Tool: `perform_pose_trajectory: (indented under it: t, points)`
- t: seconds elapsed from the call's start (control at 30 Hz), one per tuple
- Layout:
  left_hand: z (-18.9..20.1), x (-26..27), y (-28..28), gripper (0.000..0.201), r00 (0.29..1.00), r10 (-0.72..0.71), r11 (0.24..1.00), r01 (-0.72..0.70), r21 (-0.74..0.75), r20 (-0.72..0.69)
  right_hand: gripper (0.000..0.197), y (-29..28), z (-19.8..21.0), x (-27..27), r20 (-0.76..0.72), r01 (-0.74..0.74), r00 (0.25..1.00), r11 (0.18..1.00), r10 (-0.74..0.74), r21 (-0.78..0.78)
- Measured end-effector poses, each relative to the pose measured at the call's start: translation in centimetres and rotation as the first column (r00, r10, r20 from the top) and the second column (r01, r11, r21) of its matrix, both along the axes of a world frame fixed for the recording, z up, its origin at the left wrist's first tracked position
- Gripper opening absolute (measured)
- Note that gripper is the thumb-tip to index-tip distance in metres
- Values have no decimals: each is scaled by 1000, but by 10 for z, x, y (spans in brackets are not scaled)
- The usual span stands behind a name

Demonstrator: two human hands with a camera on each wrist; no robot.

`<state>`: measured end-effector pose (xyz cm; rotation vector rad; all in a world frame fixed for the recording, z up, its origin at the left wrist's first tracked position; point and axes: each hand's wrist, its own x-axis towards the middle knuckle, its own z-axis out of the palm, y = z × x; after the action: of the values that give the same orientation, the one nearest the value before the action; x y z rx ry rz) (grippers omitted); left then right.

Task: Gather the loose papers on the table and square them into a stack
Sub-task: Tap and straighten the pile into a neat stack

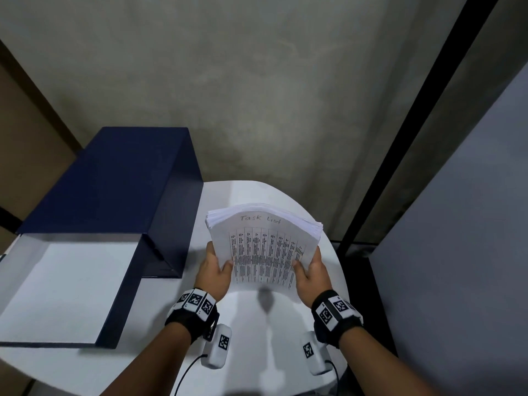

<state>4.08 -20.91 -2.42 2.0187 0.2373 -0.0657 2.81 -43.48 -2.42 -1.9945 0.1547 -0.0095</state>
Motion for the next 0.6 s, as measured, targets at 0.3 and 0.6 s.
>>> perform_pose_trajectory:
  t: [0.3, 0.6]
  points:
    - [0, -13, 26, 45, 990, -119, 986, 109, -123, -79, 41, -3, 23, 22, 3, 47, 999, 985, -48, 164]
    - [41, -44, 41, 42, 996, -42, 998, 46, -47, 76, 46, 5, 62, 42, 118, -11, 992, 911, -41, 412]
